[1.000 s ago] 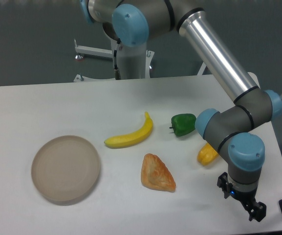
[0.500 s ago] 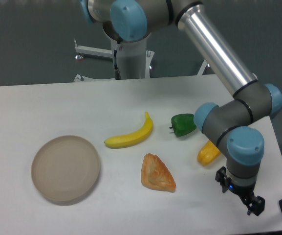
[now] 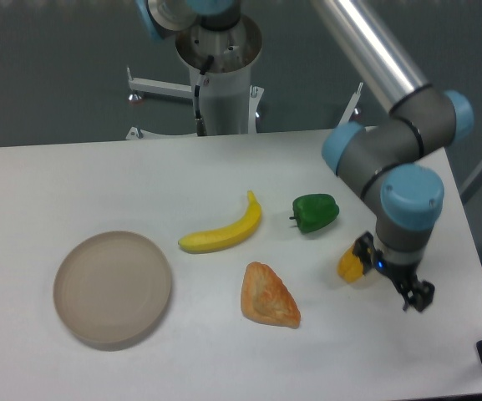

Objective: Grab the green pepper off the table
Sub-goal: 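Raise the gripper and move it toward the green bell pepper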

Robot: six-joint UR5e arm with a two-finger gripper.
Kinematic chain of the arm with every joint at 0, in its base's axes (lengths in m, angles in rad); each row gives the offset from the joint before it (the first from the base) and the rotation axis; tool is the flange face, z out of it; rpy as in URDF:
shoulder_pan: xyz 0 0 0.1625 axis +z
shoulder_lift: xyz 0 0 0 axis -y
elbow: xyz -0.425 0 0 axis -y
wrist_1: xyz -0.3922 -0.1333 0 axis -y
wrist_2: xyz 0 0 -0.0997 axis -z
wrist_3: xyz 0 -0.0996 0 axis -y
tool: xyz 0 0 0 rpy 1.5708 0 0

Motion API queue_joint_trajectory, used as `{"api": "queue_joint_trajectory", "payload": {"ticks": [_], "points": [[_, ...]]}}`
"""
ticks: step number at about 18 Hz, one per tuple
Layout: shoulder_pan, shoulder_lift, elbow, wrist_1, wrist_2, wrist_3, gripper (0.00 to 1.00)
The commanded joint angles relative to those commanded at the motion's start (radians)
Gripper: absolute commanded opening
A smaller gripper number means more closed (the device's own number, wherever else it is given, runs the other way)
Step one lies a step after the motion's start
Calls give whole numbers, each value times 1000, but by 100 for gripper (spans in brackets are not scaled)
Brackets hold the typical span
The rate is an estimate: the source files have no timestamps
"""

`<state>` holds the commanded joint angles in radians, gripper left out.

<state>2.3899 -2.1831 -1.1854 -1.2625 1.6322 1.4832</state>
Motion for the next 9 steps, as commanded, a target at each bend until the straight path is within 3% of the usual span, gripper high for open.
{"api": "queue_joint_trajectory", "payload": {"ticks": [5,9], "points": [[44,130,-221,14,-3,93,100],[61,186,-319,17,-5,154,100]]}}
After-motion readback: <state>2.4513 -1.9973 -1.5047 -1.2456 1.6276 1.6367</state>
